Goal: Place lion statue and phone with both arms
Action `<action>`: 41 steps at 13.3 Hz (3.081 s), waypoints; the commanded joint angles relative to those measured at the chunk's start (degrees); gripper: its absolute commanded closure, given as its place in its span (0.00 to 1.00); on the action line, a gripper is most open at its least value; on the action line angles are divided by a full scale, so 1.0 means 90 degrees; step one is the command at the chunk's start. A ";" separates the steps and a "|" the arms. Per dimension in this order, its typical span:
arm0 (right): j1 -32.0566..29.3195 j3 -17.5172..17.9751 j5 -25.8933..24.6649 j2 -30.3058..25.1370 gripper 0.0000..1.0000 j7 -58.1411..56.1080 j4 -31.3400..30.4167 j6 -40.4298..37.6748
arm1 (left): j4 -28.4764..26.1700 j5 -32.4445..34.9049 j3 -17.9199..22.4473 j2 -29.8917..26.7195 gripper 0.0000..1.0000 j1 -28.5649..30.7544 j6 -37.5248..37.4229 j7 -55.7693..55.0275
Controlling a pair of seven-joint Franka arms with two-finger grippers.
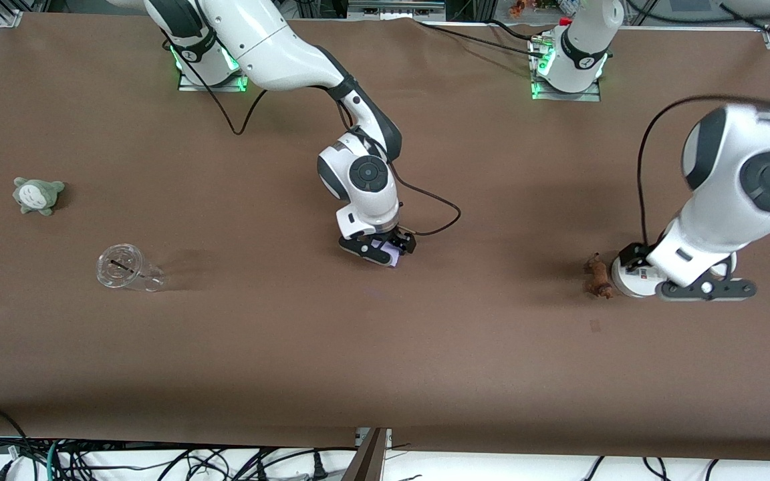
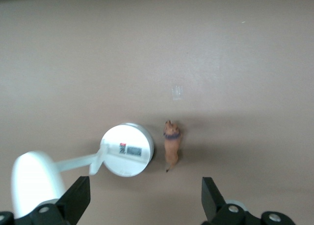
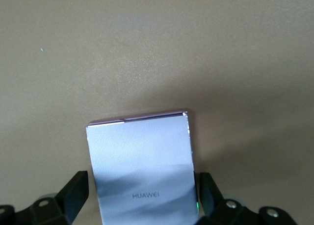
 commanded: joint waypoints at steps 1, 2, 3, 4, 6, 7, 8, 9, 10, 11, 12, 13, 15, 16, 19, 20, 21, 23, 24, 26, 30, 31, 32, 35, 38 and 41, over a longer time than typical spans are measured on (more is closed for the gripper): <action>-0.0028 -0.0029 0.0057 0.0129 0.00 0.0074 0.0205 0.0001 | 0.0501 -0.0660 0.0092 -0.0444 0.00 0.0033 -0.0825 0.0639; -0.0038 -0.0039 0.0057 0.0129 0.00 0.0074 0.0205 0.0001 | 0.0396 -0.1002 0.0345 -0.0775 0.00 -0.0103 -0.0847 0.0786; -0.0067 -0.0049 0.0057 0.0129 0.00 0.0074 0.0205 0.0001 | 0.0153 -0.1209 0.0647 -0.1107 0.00 -0.0230 -0.0847 0.0990; -0.0096 -0.0049 0.0057 0.0129 0.00 0.0074 0.0205 0.0001 | -0.0236 -0.1201 0.0882 -0.1575 0.00 -0.0482 -0.0799 0.1282; -0.0096 -0.0049 0.0057 0.0129 0.00 0.0084 0.0205 0.0011 | -0.0726 -0.1462 0.1342 -0.2153 0.00 -0.0738 -0.0739 0.1314; -0.0096 -0.0049 0.0057 0.0129 0.03 0.0084 0.0205 0.0011 | -0.0815 -0.1600 0.1353 -0.2214 0.00 -0.0719 -0.0836 0.1343; -0.0096 -0.0049 0.0057 0.0138 0.08 0.0084 0.0205 0.0011 | -0.0748 -0.1592 0.1325 -0.2156 0.00 -0.0690 -0.1079 0.1344; -0.0096 -0.0049 0.0047 0.0148 0.14 0.0074 0.0205 0.0011 | -0.0719 -0.1592 0.1305 -0.2136 0.00 -0.0690 -0.1101 0.1276; -0.0096 -0.0049 0.0047 0.0148 0.22 0.0055 0.0205 0.0011 | -0.0728 -0.1592 0.1295 -0.2126 0.00 -0.0690 -0.1101 0.1285; -0.0096 -0.0049 0.0047 0.0158 0.31 0.0045 0.0205 0.0011 | -0.0738 -0.1592 0.1295 -0.2117 0.00 -0.0690 -0.1110 0.1276; -0.0096 -0.0049 0.0047 0.0158 0.45 0.0035 0.0205 0.0011 | -0.0728 -0.1601 0.1295 -0.2097 0.00 -0.0690 -0.1101 0.1275; -0.0116 -0.0059 0.0047 0.0148 0.47 0.0006 0.0205 0.0049 | -0.0728 -0.1602 0.1295 -0.2058 0.00 -0.0700 -0.1110 0.1256; -0.0252 -0.0078 0.0008 0.0051 0.47 -0.0140 0.0215 0.0001 | -0.0728 -0.1602 0.1295 -0.2048 0.00 -0.0680 -0.1130 0.1246; -0.0368 -0.0078 0.0008 -0.0075 0.47 -0.0315 0.0215 -0.0038 | -0.0738 -0.1602 0.1295 -0.2058 0.00 -0.0661 -0.1159 0.1227; -0.1031 -0.0030 0.0076 -0.0495 0.47 -0.1561 0.0215 -0.0748 | -0.0738 -0.1602 0.1305 -0.2058 0.00 -0.0641 -0.1169 0.1236; -0.1285 -0.0029 0.0086 -0.0632 0.47 -0.2118 0.0215 -0.1041 | -0.0747 -0.1602 0.1305 -0.2068 0.00 -0.0641 -0.1217 0.1236; -0.1529 -0.0029 0.0086 -0.0759 0.47 -0.2790 0.0205 -0.1344 | -0.0738 -0.1602 0.1324 -0.2087 0.00 -0.0631 -0.1266 0.1285; -0.2115 -0.0059 0.0096 -0.0906 0.47 -0.4216 0.0186 -0.1930 | -0.0738 -0.1611 0.1344 -0.2107 0.00 -0.0563 -0.1277 0.1324; -0.2408 -0.0068 0.0115 -0.0906 0.47 -0.4745 0.0147 -0.2058 | -0.0738 -0.1640 0.1344 -0.2097 0.00 -0.0553 -0.1277 0.1324; -0.2926 -0.0069 0.0174 -0.0907 0.47 -0.5741 0.0088 -0.2215 | -0.0738 -0.1660 0.1344 -0.2107 0.00 -0.0475 -0.1277 0.1334; -0.3523 -0.0088 0.0164 -0.0897 0.47 -0.6926 -0.0165 -0.2274 | -0.0728 -0.1680 0.1353 -0.2107 0.00 -0.0475 -0.1277 0.1334; -0.3640 -0.0088 0.0164 -0.0906 0.47 -0.7179 -0.0234 -0.2274 | -0.0728 -0.1689 0.1354 -0.2107 0.00 -0.0475 -0.1277 0.1334; -0.3757 -0.0088 0.0164 -0.0897 0.47 -0.7385 -0.0283 -0.2274 | -0.0728 -0.1689 0.1354 -0.2107 0.00 -0.0475 -0.1277 0.1334; -0.3807 -0.0088 0.0116 -0.0867 0.47 -0.7513 -0.0342 -0.2225 | -0.0738 -0.1680 0.1354 -0.2107 0.00 -0.0426 -0.1296 0.1334; -0.3905 -0.0117 0.0057 -0.0858 0.47 -0.7650 -0.0478 -0.2255 | -0.0728 -0.1689 0.1354 -0.2107 0.00 -0.0387 -0.1296 0.1334; -0.3905 -0.0215 0.0047 -0.0858 0.47 -0.7690 -0.0605 -0.2216 | -0.0728 -0.1680 0.1354 -0.2107 0.00 -0.0387 -0.1286 0.1334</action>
